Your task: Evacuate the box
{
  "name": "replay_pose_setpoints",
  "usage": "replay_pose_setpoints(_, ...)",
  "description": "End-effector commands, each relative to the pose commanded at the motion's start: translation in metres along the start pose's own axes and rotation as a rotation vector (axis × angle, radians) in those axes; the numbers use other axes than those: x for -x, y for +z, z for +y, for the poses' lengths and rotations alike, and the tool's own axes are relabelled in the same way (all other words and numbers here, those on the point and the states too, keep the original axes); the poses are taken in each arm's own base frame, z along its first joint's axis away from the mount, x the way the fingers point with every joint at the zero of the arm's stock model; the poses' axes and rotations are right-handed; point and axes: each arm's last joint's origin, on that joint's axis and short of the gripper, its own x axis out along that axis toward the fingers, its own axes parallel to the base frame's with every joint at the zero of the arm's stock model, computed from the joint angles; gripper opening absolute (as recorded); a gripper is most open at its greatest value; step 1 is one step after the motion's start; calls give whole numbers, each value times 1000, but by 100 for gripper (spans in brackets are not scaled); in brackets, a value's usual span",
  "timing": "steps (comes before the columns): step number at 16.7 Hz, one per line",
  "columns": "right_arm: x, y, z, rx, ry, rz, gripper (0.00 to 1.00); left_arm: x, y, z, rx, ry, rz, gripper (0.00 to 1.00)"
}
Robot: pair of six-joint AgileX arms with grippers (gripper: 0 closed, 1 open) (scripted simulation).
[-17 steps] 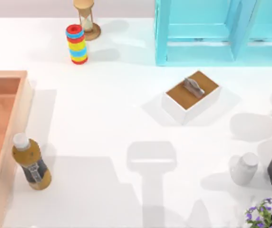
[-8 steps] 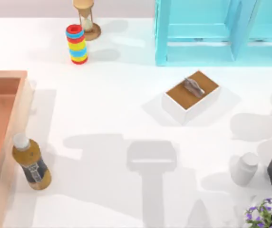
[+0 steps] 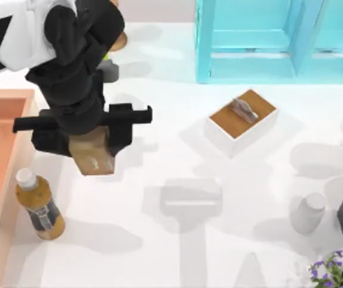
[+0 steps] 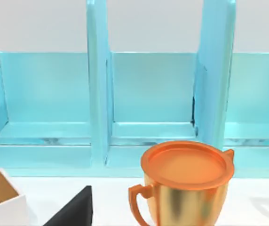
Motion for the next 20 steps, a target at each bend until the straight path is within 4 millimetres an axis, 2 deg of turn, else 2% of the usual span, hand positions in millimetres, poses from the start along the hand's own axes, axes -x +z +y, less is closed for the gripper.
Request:
replay_pose_setpoints(3,0,0,0,0,0,0,100,-22,-36,-55,2,3,68,0)
replay_pose_setpoints(6,0,0,0,0,0,0,100,-35,-69,-83,-16,41,97,0)
replay_pose_setpoints(9,0,0,0,0,0,0,100,-40,-83,-91,-30,69,99,0)
replay_pose_setpoints(14,0,0,0,0,0,0,100,-40,-82,-90,-28,67,98,0)
replay_pose_setpoints(20,0,0,0,0,0,0,100,-81,-86,-88,-30,67,96,0)
